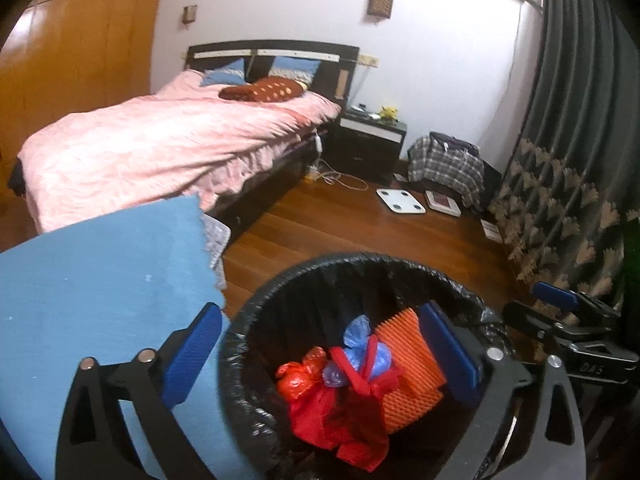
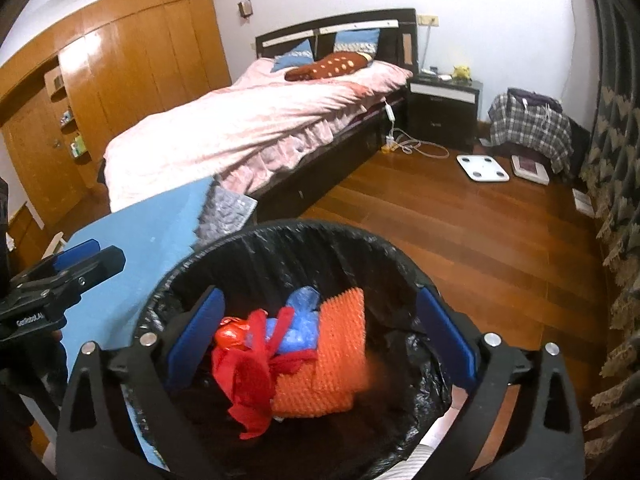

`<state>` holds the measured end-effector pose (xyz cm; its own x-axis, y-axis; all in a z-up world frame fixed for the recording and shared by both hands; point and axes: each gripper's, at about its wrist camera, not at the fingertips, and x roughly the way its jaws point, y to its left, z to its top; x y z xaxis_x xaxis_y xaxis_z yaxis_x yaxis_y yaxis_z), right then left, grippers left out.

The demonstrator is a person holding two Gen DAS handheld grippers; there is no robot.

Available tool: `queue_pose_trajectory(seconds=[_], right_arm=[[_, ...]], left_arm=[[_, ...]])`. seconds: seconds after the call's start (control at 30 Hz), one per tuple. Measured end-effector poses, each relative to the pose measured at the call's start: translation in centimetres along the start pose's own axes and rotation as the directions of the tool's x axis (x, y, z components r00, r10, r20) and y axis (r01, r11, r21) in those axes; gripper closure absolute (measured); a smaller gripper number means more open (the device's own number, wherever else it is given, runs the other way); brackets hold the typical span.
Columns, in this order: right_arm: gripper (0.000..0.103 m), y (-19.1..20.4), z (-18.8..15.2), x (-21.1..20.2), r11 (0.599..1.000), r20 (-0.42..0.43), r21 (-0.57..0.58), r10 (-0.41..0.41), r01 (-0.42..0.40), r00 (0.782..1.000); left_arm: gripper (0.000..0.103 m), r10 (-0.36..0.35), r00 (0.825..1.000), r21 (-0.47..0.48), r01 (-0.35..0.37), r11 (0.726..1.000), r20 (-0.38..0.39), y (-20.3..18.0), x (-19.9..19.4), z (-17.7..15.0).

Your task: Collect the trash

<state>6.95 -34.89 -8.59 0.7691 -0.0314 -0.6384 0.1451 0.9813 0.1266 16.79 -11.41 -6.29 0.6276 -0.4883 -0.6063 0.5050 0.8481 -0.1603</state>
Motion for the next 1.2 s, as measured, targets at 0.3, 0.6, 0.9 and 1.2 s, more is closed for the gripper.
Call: queue_pose_trajectory(seconds=[0.3,0.6,0.9,1.2], right_arm=[[0.005,3.8,1.3,-3.9,0.996,0.046,-0.071,0.052,-0.049,0.998],[0.005,7.0,1.7,-7.2,0.989,0.061,-0.11,0.111,-0.103,0.992],[0.005,9.2,1.8,-9.9,0.982,0.081,-0.137,0.145,-0.133,0.986],[0.005,10.5,1.3,-11.5,0.977,0.09,-0.151,0.166,-0.151,0.982]], left_arm=[[0.006,0.06,0.998,-0.027,-0.059,0.998,0.036,1.2,-4.9,0.0],[0.006,0.118,0.99,-0.029,-0.116,0.993,0.084,1.7,-9.9,-0.5],[0.006,0.14,0.98,-0.017,-0.139,0.99,0.141,1.4,-14.4,-1.4],[0.006,0.147,0.97,-0.015,-0.147,0.989,0.192,0.8,-17.1,-2.3]])
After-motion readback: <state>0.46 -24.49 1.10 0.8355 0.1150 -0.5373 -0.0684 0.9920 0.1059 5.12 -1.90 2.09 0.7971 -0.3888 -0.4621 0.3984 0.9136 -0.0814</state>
